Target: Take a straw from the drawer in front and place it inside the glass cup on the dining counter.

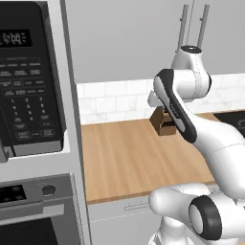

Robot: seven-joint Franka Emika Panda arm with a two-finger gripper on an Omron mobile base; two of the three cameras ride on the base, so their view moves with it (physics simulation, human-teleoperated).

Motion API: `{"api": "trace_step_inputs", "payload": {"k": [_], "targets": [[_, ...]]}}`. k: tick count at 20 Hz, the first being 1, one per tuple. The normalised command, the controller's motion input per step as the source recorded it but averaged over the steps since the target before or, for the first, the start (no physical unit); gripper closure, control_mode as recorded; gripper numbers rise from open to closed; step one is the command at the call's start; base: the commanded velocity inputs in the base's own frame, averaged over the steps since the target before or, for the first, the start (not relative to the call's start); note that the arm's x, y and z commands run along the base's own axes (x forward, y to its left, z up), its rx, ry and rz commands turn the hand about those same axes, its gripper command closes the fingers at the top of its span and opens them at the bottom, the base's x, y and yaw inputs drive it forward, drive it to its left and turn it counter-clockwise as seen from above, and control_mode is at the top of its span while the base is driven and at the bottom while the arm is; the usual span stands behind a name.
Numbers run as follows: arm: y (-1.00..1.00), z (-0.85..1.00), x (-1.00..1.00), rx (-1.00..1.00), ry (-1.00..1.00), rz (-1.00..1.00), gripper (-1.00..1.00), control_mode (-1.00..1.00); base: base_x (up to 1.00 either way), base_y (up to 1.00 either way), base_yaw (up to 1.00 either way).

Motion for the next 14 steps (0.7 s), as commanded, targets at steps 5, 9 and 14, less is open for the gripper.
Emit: {"api": "trace_step_inputs", "payload": {"k": [5, 9, 14], "targets": [[0.0, 0.0, 0.0, 0.0, 0.0, 0.0, -1.0, 1.0, -0.22, 0.0, 0.0], [0.0, 0.0, 0.0, 0.0, 0.0, 0.0, -1.0, 1.0, -0.84, 0.0, 0.0], [0.0, 0.0, 0.0, 0.0, 0.0, 0.0, -1.0, 1.0, -0.65, -0.21, 0.14]]}}
